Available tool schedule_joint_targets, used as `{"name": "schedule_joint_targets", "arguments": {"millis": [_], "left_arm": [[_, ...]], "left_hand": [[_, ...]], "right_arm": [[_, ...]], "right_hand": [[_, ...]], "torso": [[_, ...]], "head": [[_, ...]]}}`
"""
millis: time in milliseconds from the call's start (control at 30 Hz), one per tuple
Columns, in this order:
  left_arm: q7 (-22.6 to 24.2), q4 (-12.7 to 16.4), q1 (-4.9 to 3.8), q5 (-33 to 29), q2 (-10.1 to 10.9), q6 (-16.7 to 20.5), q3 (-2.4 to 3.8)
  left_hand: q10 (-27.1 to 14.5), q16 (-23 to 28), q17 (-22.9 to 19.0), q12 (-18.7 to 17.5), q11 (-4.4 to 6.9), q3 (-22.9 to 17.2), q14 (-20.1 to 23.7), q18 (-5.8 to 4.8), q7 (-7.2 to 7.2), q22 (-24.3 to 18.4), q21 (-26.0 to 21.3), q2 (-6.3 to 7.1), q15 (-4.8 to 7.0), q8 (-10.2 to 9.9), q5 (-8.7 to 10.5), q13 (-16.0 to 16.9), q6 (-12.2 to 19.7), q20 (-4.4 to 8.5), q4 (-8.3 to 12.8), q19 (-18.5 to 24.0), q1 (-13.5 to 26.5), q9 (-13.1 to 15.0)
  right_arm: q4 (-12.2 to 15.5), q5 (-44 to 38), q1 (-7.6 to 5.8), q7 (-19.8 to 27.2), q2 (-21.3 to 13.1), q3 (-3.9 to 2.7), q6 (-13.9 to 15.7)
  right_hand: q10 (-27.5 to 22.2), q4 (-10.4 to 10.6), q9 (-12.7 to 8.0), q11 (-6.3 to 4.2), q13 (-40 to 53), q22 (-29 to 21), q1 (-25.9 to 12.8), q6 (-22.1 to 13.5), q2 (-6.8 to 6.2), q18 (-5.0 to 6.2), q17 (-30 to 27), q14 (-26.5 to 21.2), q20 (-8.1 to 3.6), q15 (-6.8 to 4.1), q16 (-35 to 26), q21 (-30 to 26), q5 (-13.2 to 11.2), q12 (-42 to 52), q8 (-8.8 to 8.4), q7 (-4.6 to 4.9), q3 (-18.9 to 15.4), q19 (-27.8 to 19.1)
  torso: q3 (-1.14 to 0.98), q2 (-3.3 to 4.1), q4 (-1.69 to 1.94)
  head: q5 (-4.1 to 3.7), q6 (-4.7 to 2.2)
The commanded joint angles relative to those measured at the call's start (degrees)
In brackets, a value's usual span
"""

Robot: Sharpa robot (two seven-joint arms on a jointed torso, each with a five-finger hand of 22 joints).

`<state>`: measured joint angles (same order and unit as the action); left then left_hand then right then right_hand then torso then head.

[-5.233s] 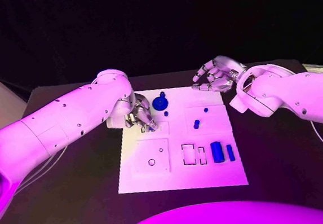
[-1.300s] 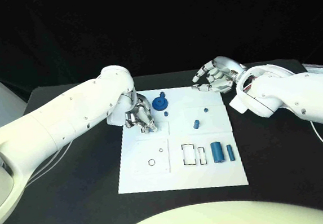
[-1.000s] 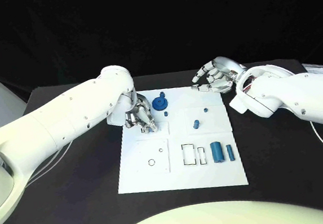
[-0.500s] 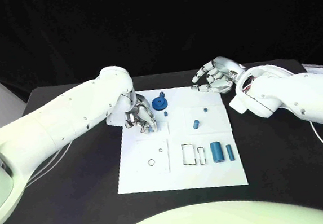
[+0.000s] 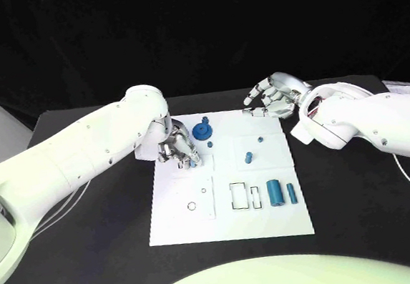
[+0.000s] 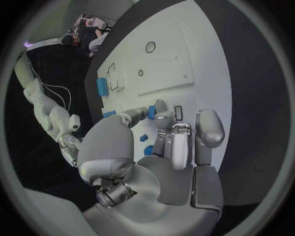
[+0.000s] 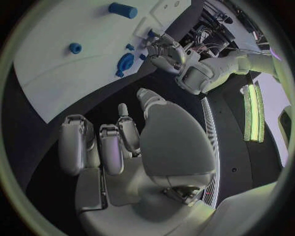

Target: Assemble the parts on the task board

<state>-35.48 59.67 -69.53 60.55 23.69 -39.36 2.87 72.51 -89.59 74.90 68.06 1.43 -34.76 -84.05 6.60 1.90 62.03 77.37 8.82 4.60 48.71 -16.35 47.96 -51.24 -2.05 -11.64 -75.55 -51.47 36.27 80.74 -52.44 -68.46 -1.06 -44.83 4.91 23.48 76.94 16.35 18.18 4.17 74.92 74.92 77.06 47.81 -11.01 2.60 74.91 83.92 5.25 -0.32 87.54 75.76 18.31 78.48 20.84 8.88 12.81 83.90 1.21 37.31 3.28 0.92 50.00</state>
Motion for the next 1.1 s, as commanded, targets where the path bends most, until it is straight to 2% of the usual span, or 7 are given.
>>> {"name": "schedule_joint_targets", "arguments": {"millis": [33,233,333,700,1100], "left_arm": [[0.00,0.13,0.02,0.25,0.01,1.01,0.00],[0.02,0.21,0.02,0.49,0.18,1.05,0.00],[0.04,0.31,0.03,0.64,0.32,1.23,0.00],[0.12,1.06,0.05,1.18,1.05,1.66,0.02],[0.33,4.87,0.09,1.23,3.64,2.96,0.24]], "left_hand": [[-0.18,-0.20,14.78,0.08,0.16,1.12,-5.85,-1.11,0.26,0.01,-0.24,0.27,-0.18,-0.21,0.39,0.04,-0.15,0.07,-0.46,0.07,0.27,0.06],[-0.18,-0.20,14.78,0.09,0.16,2.29,-5.85,-1.11,0.24,0.04,-0.25,0.47,-0.17,-0.32,0.43,0.07,-0.21,0.08,-1.01,0.05,0.09,0.08],[-0.17,-0.21,14.79,0.11,0.17,4.18,-5.85,-1.12,0.25,0.09,-0.26,0.90,-0.17,-0.47,0.63,0.12,-0.32,0.08,-1.89,0.01,-0.18,0.12],[-0.08,-0.22,14.80,0.20,0.19,5.07,-5.86,-1.12,0.21,0.08,-0.28,0.92,-0.16,-0.52,0.69,0.29,-0.41,0.09,-2.36,0.01,-0.48,0.15],[-0.14,-0.13,14.67,0.10,0.23,6.75,-5.81,-1.10,0.16,-0.01,-0.35,1.23,-0.12,-0.64,0.85,0.12,-0.49,0.12,-3.29,0.03,-0.96,0.20]], "right_arm": [[0.12,-0.76,0.05,0.48,-0.01,0.00,-0.52],[0.14,-0.79,0.07,0.50,-0.05,0.00,-0.52],[0.15,-0.79,0.09,0.50,-0.08,0.00,-0.51],[0.19,-0.81,0.16,0.53,-0.19,0.00,-0.49],[0.24,-0.81,0.28,0.54,-0.42,0.00,-0.47]], "right_hand": [[0.00,-0.07,0.08,0.05,3.01,7.22,-0.55,-0.35,-0.02,0.36,11.48,4.94,0.17,0.09,-0.19,-0.13,0.36,0.24,0.33,0.08,-0.16,1.97],[0.00,-0.07,0.08,0.05,3.01,7.22,-0.55,-0.35,-0.02,0.36,11.48,4.94,0.17,0.09,-0.19,-0.13,0.36,0.24,0.33,0.08,-0.16,1.97],[0.00,-0.07,0.08,0.05,3.01,7.22,-0.55,-0.35,-0.02,0.36,11.48,4.94,0.17,0.09,-0.19,-0.13,0.36,0.24,0.33,0.08,-0.16,1.97],[0.03,-0.07,0.09,0.05,3.03,7.26,-0.55,-0.36,-0.06,0.35,11.44,4.93,0.17,0.10,-0.22,-0.09,0.36,0.28,0.34,0.08,-0.17,1.99],[0.03,-0.07,0.09,0.05,3.03,7.26,-0.55,-0.36,-0.06,0.35,11.44,4.93,0.17,0.10,-0.22,-0.09,0.36,0.28,0.34,0.08,-0.17,1.99]], "torso": [[-0.01,-0.01,0.00],[0.01,0.00,0.01],[0.03,0.00,0.01],[0.02,0.00,-0.01],[0.03,-0.03,0.03]], "head": [[0.02,0.00],[0.04,0.00],[-0.01,0.00],[-0.05,0.00],[-0.21,0.00]]}}
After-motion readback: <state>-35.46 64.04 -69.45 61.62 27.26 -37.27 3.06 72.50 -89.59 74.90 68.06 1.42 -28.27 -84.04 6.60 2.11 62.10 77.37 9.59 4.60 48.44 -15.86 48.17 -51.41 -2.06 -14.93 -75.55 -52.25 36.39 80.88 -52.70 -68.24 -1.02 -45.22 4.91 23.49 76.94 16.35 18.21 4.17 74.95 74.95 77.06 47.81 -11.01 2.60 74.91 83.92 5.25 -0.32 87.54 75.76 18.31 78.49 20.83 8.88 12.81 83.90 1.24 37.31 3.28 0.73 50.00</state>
